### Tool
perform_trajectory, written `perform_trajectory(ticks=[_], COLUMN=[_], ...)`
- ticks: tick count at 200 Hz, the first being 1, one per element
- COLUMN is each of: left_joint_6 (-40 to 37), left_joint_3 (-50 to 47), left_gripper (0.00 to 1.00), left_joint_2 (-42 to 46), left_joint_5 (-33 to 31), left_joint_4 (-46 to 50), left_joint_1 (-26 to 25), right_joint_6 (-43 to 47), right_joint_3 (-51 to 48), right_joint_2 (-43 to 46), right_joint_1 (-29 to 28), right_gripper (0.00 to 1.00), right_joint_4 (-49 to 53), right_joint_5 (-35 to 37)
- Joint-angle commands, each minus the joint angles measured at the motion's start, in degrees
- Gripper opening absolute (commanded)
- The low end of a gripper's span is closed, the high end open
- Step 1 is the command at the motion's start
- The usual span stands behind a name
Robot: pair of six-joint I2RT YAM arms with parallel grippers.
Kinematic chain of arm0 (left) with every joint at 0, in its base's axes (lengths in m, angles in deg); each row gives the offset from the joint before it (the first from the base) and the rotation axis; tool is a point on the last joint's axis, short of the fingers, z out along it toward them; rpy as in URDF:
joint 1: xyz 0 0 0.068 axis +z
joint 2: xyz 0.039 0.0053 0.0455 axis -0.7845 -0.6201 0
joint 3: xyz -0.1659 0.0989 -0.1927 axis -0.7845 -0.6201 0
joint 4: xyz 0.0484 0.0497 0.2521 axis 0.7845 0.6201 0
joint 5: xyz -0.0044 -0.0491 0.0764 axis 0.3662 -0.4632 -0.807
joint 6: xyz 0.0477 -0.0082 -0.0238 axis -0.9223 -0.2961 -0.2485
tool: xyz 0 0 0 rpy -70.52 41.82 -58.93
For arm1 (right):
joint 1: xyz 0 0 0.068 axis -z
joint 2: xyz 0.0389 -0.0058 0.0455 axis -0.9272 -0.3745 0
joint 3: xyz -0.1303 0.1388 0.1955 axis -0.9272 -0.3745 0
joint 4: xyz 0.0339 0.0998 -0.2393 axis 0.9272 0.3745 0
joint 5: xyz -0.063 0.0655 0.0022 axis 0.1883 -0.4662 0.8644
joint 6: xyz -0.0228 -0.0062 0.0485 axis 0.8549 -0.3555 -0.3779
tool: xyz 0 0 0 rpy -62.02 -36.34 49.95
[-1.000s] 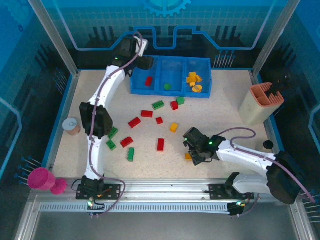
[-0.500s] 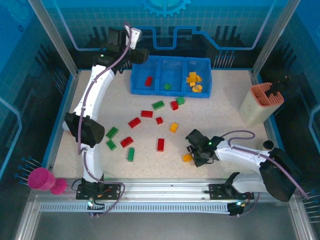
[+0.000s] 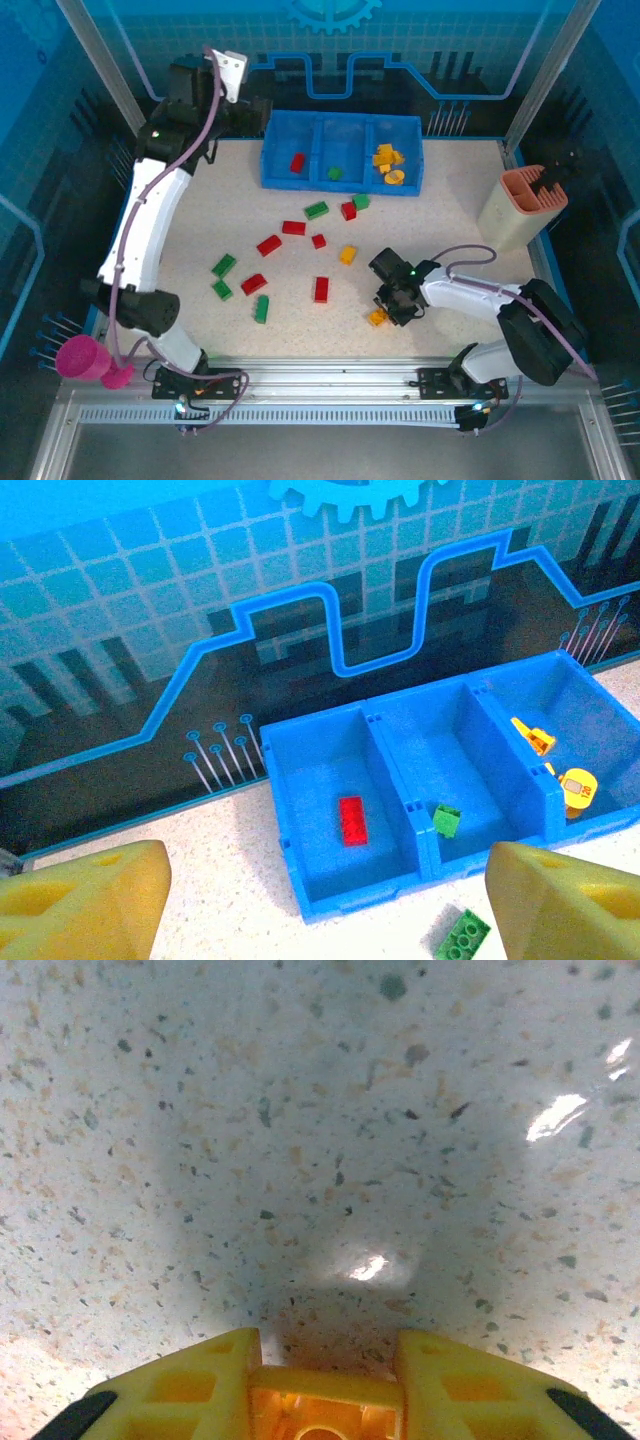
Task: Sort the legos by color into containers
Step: Pick up the lego from the bottom-center of the table, then place the lego in the container.
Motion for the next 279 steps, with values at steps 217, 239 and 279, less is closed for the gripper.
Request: perform_trajectory(ticks=[217,239,279], left_joint_6=[2.4,2.2,1.4], left_joint_3=[-36.7,-36.5,-35.8], left_gripper=[0.86,0.86,0.87], left_joint_2=[29.8,31.3,33.8], left_joint_5=[-5.6,-4.7,-5.0], left_joint_4=[8.0,8.9,11.0], left_joint_1=[1.1,1.0,1.0], right_joint_6=[79.1,81.9,83.7], right_joint_3=[63.0,71.0,82.3], right_joint_2=[-39.6,-46.8,-55.2], right_joint_1=[20.1,20.8,22.5], right_gripper=[0.27,0.28,0.34], right_joint_4=[-25.8,-23.9,-19.0], right_joint_5=[27.1,27.2,26.3])
